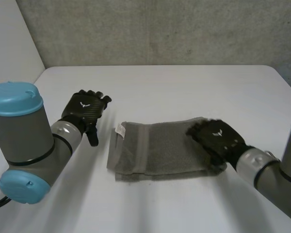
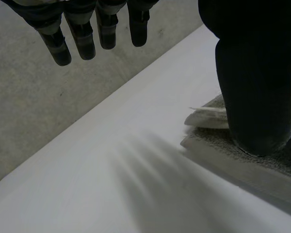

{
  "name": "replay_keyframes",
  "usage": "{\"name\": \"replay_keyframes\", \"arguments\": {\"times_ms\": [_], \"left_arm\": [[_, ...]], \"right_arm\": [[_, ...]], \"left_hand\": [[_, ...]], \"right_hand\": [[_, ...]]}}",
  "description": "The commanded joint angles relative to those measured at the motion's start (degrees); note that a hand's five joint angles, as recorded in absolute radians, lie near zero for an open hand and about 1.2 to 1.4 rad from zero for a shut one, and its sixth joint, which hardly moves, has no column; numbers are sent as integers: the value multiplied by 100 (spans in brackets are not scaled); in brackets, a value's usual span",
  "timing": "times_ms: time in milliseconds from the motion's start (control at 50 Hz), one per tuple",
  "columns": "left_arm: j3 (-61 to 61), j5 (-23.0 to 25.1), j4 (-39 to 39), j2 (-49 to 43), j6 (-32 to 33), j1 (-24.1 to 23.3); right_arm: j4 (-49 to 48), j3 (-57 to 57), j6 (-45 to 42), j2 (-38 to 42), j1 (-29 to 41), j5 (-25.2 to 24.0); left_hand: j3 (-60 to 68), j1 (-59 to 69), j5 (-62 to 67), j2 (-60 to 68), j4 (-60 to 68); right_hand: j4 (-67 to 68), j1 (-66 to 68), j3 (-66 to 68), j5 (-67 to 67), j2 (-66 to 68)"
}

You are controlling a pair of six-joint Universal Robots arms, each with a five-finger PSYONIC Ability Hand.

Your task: Fold the towel.

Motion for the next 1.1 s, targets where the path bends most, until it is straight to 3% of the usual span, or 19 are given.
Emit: {"name": "replay_keyframes", "arguments": {"times_ms": [20, 40, 80, 160, 320, 420, 460, 480, 520, 620, 740, 760, 780, 800, 820, 840, 900, 1000, 1100], "left_arm": [[-22, -8, 0, -24, -10, -48], [-22, -8, 0, -24, -10, -48], [-31, -8, 0, -15, -1, -48], [-40, -8, 0, -6, -10, -40], [-31, -8, 0, 2, -10, -40], [4, -25, 0, 11, -19, -31], [4, -34, -9, 20, -27, -40], [4, -34, -9, 20, -27, -40], [-4, -43, -9, 116, -27, -40], [13, -61, -9, 292, -115, 4], [40, -69, -9, 424, -467, 48], [48, -61, -9, 442, -562, 74], [66, -61, -18, 442, -624, 83], [66, -61, -18, 442, -625, 83], [83, -61, -18, 442, -651, 83], [110, -61, -18, 442, -651, 75], [154, -61, -18, 442, -651, 48], [469, -78, -26, 363, -678, -135], [873, -87, -44, 118, -984, -557]], "right_arm": [[-613, 529, -866, 169, -669, -47], [-614, 529, -868, 169, -670, -46], [-667, 486, -1095, 169, -801, 85], [-658, 424, -1149, 195, -820, 217], [-685, 19, -1158, 151, -635, 376], [-694, -657, -1202, 107, 525, 543], [-702, -1095, -1324, 273, 1461, 525], [-702, -1097, -1325, 274, 1465, 525], [-606, -1499, -1639, 763, 2218, 420], [-483, -1712, -2622, 1432, 3072, 297], [-518, -1686, -3337, 1759, 3285, 332], [-561, -1642, -3329, 1733, 3285, 332], [-623, -1598, -3215, 1672, 3267, 367], [-623, -1598, -3214, 1672, 3267, 367], [-710, -1493, -2979, 1558, 3250, 384], [-824, -1336, -2638, 1401, 3189, 385], [-992, -1185, -2204, 1188, 3004, 376], [-1475, -571, 172, -74, 1776, 420], [-1397, -376, 1730, -560, 827, 429]], "left_hand": [[74, 36, -163, 73, 68], [74, 36, -163, 73, 68], [74, 36, -163, 73, 68], [74, 36, -163, 73, 68], [57, 19, -180, 57, 52], [57, 19, -180, 57, 52], [53, 14, -185, 52, 47], [53, 14, -185, 52, 47], [53, 14, -185, 52, 47], [53, 14, -185, 52, 47], [53, 14, -185, 52, 47], [53, 14, -185, 52, 47], [57, 19, -180, 56, 51], [57, 19, -180, 57, 52], [53, 14, -185, 52, 47], [53, 14, -185, 52, 47], [53, 14, -185, 52, 47], [74, 36, -163, 73, 68], [125, 86, -113, 124, 119]], "right_hand": [[3127, 3159, 3152, 3126, 3153], [3138, 3170, 3163, 3137, 3164], [5249, 5280, 5274, 5248, 5274], [6305, 6336, 6330, 6303, 6330], [6312, 6343, 6336, 6310, 6337], [6312, 6343, 6336, 6310, 6337], [6312, 6343, 6336, 6310, 6337], [6312, 6343, 6336, 6310, 6337], [6312, 6343, 6336, 6310, 6337], [6312, 6343, 6336, 6310, 6337], [6312, 6343, 6336, 6310, 6337], [5518, 5549, 5543, 5517, 5543], [2929, 2960, 2954, 2928, 2954], [2903, 2934, 2928, 2902, 2928], [5, 37, 30, 4, 31], [-688, -657, -664, -690, -663], [-688, -657, -664, -690, -663], [-688, -657, -664, -690, -663], [-688, -657, -664, -690, -663]]}}
